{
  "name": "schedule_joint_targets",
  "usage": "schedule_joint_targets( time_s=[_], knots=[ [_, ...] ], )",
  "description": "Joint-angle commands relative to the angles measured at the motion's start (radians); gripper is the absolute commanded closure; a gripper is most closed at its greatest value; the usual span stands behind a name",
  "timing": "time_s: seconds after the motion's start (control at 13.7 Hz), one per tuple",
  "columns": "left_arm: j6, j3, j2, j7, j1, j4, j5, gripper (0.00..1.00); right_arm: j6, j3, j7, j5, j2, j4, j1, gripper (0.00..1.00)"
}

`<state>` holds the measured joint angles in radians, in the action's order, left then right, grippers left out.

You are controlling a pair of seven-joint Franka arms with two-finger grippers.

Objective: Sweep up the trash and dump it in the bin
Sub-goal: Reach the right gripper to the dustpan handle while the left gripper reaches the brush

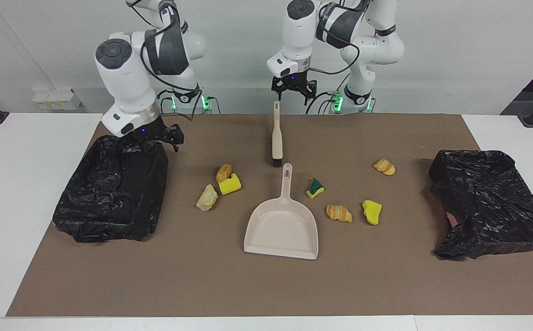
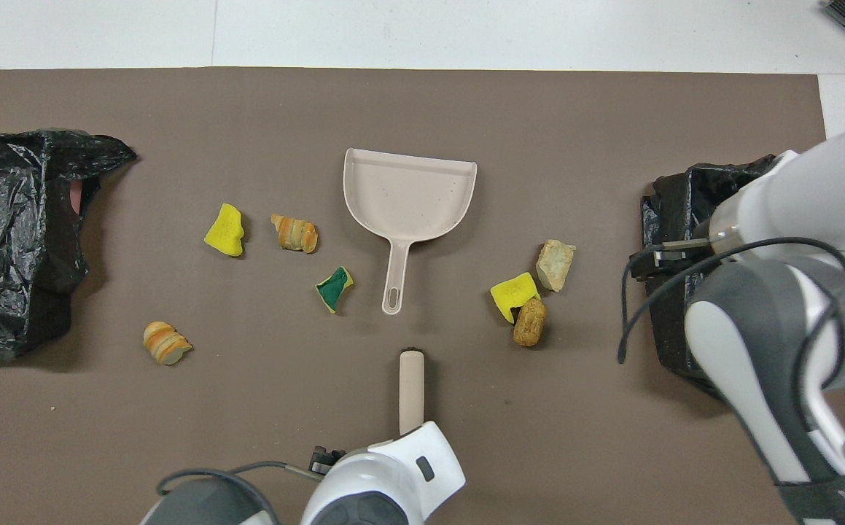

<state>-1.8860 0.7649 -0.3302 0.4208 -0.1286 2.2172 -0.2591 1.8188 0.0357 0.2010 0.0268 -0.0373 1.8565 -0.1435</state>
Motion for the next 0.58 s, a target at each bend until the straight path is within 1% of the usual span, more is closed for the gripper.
schedule_joint_targets(
  time_s=[0.0, 0.07, 0.29, 0.36, 0.51],
  knots=[
    [-0.111, 0.060, -0.023, 0.094, -0.013, 0.100, -0.019, 0.00, 0.033, 0.113, 0.206, 0.001, -0.071, -0.058, 0.001, 0.00],
    [-0.129, 0.082, -0.012, 0.101, -0.013, 0.119, -0.028, 0.00, 0.036, 0.153, 0.283, 0.004, -0.100, -0.083, -0.001, 0.00],
    [-0.237, 0.135, 0.016, 0.108, -0.010, 0.185, -0.068, 0.00, 0.040, 0.275, 0.463, 0.016, -0.211, -0.175, -0.005, 0.00],
    [-0.286, 0.140, 0.043, 0.108, -0.011, 0.208, -0.075, 0.00, 0.048, 0.306, 0.497, 0.018, -0.248, -0.209, -0.008, 0.00],
    [-0.324, 0.152, 0.082, 0.124, -0.011, 0.220, -0.077, 0.06, 0.051, 0.331, 0.552, 0.019, -0.327, -0.279, -0.034, 0.00]
  ],
)
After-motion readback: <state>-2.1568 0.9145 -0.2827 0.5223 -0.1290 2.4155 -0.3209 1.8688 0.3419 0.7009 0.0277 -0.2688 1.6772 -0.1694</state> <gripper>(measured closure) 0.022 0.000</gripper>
